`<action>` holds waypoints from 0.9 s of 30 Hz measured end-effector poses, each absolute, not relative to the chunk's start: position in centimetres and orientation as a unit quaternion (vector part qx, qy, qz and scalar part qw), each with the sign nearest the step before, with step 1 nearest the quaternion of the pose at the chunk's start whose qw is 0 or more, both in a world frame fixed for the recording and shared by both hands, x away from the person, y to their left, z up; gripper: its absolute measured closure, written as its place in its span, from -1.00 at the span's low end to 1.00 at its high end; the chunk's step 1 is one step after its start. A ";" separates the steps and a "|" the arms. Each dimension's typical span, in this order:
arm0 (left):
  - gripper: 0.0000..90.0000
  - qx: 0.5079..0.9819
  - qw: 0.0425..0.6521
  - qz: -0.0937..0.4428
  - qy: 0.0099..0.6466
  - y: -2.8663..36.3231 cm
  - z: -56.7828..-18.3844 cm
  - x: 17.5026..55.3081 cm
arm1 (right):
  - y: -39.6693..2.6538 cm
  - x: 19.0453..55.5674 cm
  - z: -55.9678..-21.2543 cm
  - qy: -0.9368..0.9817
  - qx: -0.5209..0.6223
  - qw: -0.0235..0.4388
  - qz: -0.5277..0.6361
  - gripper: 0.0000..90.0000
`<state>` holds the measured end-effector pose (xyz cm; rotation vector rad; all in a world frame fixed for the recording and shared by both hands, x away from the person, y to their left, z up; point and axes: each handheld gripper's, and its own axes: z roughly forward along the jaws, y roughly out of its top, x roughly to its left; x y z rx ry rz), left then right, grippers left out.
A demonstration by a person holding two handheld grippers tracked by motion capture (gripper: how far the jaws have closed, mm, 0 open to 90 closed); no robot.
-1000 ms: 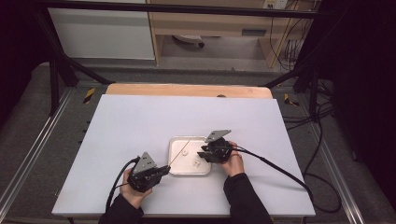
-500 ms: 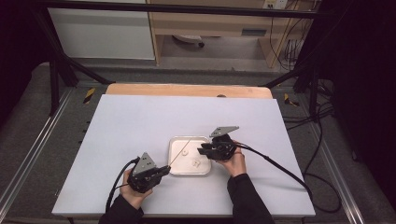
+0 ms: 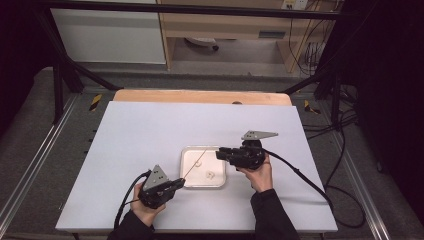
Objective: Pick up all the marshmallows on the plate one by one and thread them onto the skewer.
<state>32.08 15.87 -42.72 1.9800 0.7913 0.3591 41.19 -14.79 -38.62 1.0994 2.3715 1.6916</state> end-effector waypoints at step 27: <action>0.96 0.805 0.486 0.152 0.303 14.9 -42.6 31.3 | -14.5 41.5 -37.5 0.694 0.365 -0.070 0.616 0.61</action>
